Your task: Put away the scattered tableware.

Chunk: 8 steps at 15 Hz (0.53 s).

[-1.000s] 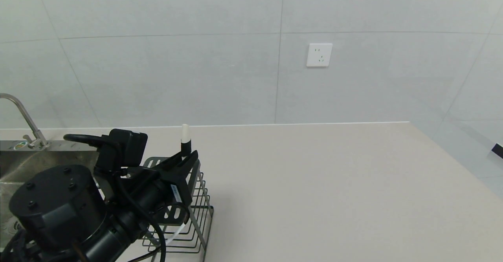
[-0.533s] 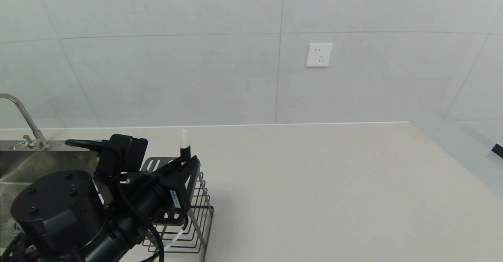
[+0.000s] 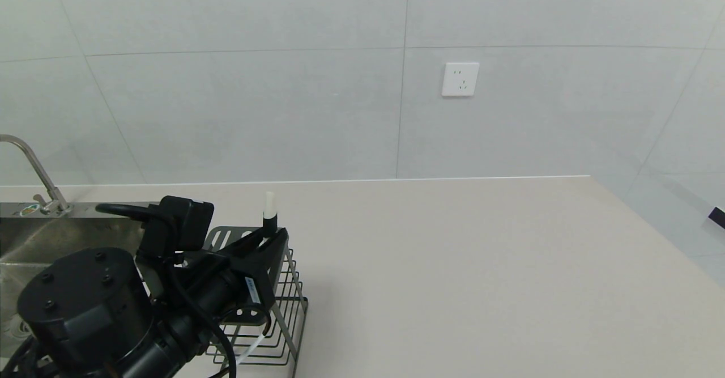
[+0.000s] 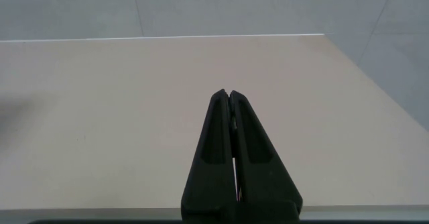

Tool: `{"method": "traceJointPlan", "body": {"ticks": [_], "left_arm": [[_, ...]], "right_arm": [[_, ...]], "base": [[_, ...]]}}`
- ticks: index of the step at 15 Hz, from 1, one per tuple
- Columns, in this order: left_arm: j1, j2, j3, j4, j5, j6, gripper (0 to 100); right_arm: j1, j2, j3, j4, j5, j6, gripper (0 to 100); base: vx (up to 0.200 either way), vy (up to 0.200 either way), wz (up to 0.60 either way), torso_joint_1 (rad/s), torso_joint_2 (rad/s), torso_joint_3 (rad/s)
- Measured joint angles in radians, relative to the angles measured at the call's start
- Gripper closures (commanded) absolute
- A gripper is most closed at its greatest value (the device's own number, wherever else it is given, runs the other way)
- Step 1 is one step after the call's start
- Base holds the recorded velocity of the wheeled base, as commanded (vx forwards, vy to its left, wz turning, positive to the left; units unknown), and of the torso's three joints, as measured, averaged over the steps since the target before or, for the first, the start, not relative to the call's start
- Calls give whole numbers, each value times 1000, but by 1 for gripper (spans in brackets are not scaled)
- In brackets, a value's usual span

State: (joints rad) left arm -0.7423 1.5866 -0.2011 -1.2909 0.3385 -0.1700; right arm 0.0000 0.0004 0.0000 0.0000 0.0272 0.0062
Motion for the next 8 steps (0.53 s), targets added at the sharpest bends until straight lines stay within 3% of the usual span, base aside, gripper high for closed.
{"method": "traceJointPlan", "body": {"ticks": [8], "left_arm": [[9, -4, 0, 0, -16, 9, 0]], "right_arm": [[0, 0, 0, 0, 0, 0, 100]], "base": [[0, 0, 0, 0, 0, 0]]}}
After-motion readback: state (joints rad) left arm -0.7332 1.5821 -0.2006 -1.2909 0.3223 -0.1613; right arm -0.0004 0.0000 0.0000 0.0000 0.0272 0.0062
